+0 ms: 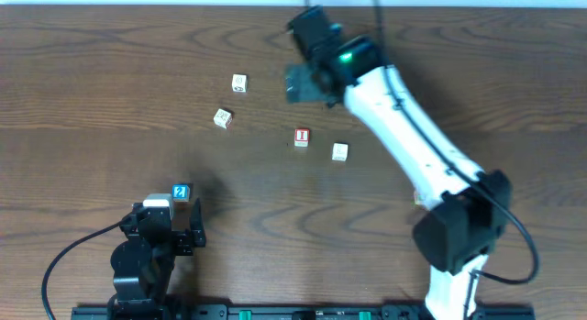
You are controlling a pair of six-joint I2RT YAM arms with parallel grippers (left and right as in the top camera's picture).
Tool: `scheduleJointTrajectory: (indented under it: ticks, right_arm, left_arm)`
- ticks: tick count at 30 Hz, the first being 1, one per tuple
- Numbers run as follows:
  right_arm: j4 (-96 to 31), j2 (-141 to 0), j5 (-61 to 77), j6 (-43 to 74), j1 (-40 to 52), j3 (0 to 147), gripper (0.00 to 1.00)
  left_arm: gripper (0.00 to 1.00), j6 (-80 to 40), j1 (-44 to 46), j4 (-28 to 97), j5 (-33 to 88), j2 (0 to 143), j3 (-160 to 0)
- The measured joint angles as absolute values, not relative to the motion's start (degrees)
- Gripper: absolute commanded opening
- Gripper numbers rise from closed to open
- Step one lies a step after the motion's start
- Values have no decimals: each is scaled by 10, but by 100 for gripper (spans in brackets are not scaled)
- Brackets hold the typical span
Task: Spell out Ai2
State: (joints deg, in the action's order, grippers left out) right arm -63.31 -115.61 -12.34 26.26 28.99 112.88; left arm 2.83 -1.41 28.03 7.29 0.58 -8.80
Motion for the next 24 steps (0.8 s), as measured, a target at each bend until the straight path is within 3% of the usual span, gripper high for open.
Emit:
scheduleJointTrajectory:
  ticks: [11,24]
  right_arm:
    - [-641,-1218,-119,134,90,1126,99]
    - [-582,-1277,-72,43,73,1041,99]
  left_arm:
    - [95,28,-14,280,73,6,-88]
    - [95,28,-14,280,73,6,-88]
